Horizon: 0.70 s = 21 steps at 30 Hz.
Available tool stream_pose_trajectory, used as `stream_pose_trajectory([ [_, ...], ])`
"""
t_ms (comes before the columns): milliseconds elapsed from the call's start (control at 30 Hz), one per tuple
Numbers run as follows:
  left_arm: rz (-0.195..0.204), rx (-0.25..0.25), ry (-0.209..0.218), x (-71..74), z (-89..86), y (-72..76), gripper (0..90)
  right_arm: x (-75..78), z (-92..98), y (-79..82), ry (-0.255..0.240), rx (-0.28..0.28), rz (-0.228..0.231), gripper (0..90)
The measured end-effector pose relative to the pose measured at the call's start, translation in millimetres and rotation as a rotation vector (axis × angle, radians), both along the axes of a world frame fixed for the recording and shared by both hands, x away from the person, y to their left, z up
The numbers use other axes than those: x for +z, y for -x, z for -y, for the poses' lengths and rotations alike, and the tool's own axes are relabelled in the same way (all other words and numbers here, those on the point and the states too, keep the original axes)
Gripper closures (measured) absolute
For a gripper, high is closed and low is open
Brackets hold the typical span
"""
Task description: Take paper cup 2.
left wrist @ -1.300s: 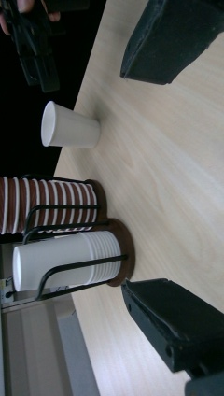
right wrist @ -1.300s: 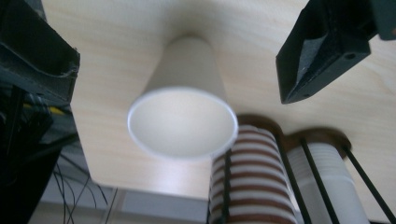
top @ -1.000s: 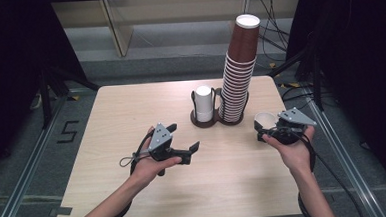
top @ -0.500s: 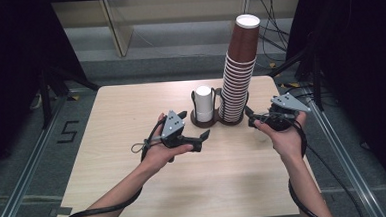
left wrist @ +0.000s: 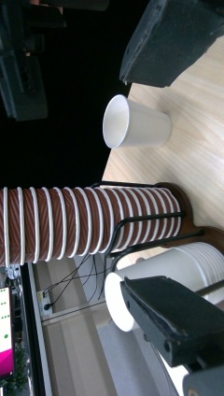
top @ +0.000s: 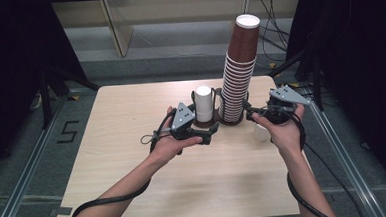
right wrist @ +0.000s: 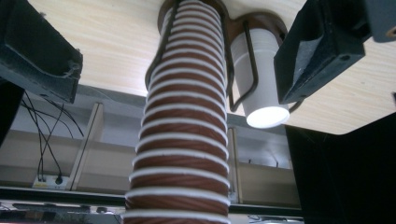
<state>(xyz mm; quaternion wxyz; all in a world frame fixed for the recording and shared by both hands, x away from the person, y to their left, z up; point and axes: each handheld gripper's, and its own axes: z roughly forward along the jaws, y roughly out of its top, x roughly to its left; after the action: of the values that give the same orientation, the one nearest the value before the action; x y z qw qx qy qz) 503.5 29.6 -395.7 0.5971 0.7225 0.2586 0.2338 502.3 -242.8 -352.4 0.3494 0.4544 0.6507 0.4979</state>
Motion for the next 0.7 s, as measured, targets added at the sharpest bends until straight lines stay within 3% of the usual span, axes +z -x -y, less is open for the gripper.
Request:
stream_pose_trajectory([
  [167,0.020,0.021,-0.008,7.0,13.2,-12.8,1.5,10.9,-5.4,-8.5,-0.016,0.009,0.021,2.3],
  [400,0.060,0.012,-0.005,28.7,34.5,-28.5,1.9,29.1,-10.8,-18.8,-0.069,-0.003,0.041,2.7],
  [700,0.062,0.020,-0.001,45.7,55.8,-63.2,1.8,65.3,-21.1,-42.5,-0.063,0.003,0.071,2.6],
])
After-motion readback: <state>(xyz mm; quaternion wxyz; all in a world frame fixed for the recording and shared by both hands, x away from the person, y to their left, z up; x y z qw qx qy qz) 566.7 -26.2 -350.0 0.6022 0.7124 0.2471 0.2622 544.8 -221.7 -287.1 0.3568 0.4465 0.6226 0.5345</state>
